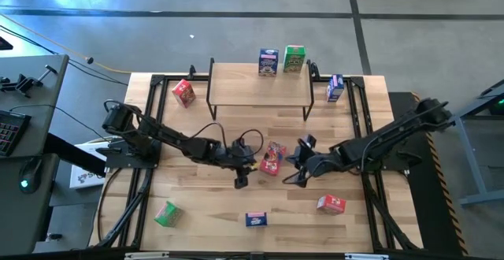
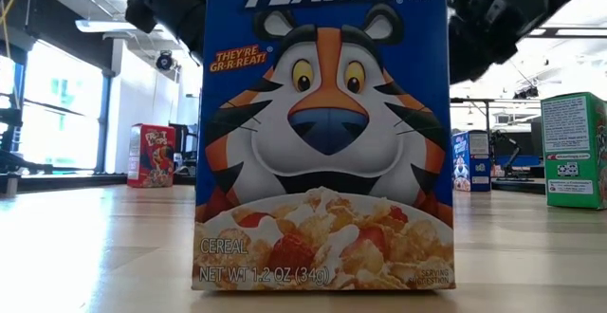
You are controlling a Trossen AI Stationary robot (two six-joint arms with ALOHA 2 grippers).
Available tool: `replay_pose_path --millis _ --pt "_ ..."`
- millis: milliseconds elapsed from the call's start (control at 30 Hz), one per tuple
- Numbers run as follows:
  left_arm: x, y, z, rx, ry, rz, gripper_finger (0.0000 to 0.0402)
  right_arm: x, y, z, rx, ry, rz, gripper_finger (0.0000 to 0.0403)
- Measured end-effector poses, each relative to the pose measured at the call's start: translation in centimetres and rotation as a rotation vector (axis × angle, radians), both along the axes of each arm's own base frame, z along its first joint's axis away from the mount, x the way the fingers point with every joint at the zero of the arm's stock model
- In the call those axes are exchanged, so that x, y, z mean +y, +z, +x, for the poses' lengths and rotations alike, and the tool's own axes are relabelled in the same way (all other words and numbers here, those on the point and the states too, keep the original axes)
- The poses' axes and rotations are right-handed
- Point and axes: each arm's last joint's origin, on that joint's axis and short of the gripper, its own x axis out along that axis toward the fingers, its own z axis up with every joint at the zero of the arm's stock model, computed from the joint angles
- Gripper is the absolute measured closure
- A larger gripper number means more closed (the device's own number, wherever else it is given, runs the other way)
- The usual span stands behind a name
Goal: Stack cereal on shelf
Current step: Put the middle red cereal box on the shelf
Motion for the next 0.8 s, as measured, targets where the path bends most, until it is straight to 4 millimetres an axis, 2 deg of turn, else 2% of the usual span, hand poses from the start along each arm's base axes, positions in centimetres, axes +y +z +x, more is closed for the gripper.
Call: replay_pose_path --millis 100,167,367,567,800 --pt "1.2 -1.2 -0.6 -0.024 0.011 -0.028 0.0365 0.5 -1.2 0.3 0.039 -0.007 0.031 0.0403" --pt "2.0 -2.0 -1.2 -0.063 0.034 -0.060 0.0390 0.8 -2.1 0.7 0.071 -0.007 0.049 0.0403" --pt "2.6 -3.2 -2.2 -0.091 0.038 -0.078 0.0389 1.5 -3.9 2.2 0.159 0.011 0.046 0.0403" --pt "2.5 -3.2 -2.3 -0.095 0.018 -0.013 0.0398 1.8 -5.2 3.3 0.213 0.002 0.020 0.0403" --pt "2.4 -4.9 -1.9 -0.077 -0.011 -0.020 0.0401 1.9 -6.8 3.9 0.266 0.002 0.022 0.0403"
